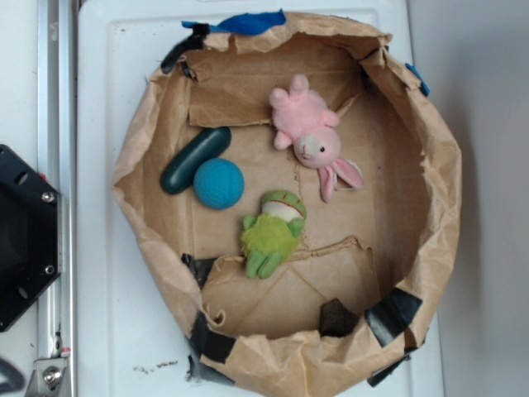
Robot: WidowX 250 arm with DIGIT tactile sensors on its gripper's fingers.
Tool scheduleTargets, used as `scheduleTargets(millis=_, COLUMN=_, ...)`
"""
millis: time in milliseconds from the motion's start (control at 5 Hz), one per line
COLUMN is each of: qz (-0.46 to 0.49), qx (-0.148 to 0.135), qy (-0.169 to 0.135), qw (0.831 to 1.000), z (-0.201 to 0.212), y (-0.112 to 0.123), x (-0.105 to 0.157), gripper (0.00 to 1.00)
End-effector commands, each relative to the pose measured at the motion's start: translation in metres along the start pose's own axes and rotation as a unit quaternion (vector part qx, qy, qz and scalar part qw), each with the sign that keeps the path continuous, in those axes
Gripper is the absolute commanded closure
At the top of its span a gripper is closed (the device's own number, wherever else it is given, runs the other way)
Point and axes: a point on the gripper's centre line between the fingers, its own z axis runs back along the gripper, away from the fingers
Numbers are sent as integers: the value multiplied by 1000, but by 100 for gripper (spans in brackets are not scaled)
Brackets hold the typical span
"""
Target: Grab the pink bunny.
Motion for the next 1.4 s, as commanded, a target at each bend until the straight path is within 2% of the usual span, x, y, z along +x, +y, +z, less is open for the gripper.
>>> scheduleTargets(millis=0, qz=0, qx=0, qy=0, qw=1000, z=0, y=0, x=0, gripper=0)
scheduleTargets(millis=400, qz=-102, qx=-4, qy=-28, qw=994, z=-28, y=35, x=90, gripper=0)
scheduleTargets(millis=600, qz=-196, qx=-66, qy=-29, qw=978, z=-42, y=36, x=108, gripper=0)
scheduleTargets(millis=800, qz=-250, qx=-72, qy=-54, qw=964, z=-50, y=27, x=119, gripper=0)
scheduleTargets(millis=1000, qz=-361, qx=-37, qy=-66, qw=929, z=-88, y=4, x=96, gripper=0)
scheduleTargets(millis=1200, qz=-362, qx=-23, qy=-42, qw=931, z=-113, y=9, x=94, gripper=0)
